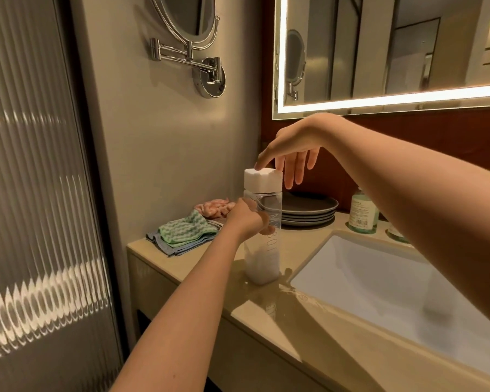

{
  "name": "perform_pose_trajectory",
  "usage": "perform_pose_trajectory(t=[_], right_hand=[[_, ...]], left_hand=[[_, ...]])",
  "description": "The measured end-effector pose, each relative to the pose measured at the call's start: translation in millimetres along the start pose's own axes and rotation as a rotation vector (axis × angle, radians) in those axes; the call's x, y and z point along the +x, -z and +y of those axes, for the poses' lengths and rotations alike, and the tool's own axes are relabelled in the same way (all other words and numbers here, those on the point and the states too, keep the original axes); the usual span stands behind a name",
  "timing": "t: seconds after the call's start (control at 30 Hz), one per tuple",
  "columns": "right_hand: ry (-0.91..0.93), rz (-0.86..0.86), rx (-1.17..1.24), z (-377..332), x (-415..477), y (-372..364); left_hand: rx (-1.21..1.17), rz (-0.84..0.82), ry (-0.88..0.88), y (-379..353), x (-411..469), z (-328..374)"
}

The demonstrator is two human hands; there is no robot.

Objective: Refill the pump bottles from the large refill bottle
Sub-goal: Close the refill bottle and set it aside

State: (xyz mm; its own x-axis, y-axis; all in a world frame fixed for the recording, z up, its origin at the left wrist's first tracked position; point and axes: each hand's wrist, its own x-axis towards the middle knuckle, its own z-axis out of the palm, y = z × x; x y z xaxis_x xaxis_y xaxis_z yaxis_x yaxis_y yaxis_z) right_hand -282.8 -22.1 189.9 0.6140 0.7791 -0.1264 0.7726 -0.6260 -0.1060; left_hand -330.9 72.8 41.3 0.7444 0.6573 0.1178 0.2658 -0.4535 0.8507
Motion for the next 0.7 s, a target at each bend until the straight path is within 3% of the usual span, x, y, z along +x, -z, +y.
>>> perform_pose_trajectory(t=[0.13, 0.2, 0.3, 0.5, 0.63, 0.7], right_hand=[[0.065, 0.144, -0.054, 5.4, -3.3, -3.4], [0.126, 0.183, 0.028, 6.5, 0.8, -9.1], [0.194, 0.106, 0.210, 4.8, 4.1, -15.9], [0.138, 0.203, -0.032, -0.2, 11.8, -25.5], [0.206, 0.082, 0.131, 0.0, 14.6, -27.9], [0.199, 0.124, 0.153, 3.5, 18.2, -27.4]], left_hand=[[-0.033, -0.004, 0.004, 0.3, -2.2, -1.3], [0.012, -0.004, -0.013, -1.5, -0.7, -1.4], [0.116, 0.024, -0.011, -1.6, 0.3, 2.0], [0.111, -0.004, 0.040, -1.4, -1.3, 1.3], [0.145, -0.027, 0.040, -2.8, 0.4, 1.9], [0.051, -0.029, 0.063, -0.1, -2.7, 3.0]])
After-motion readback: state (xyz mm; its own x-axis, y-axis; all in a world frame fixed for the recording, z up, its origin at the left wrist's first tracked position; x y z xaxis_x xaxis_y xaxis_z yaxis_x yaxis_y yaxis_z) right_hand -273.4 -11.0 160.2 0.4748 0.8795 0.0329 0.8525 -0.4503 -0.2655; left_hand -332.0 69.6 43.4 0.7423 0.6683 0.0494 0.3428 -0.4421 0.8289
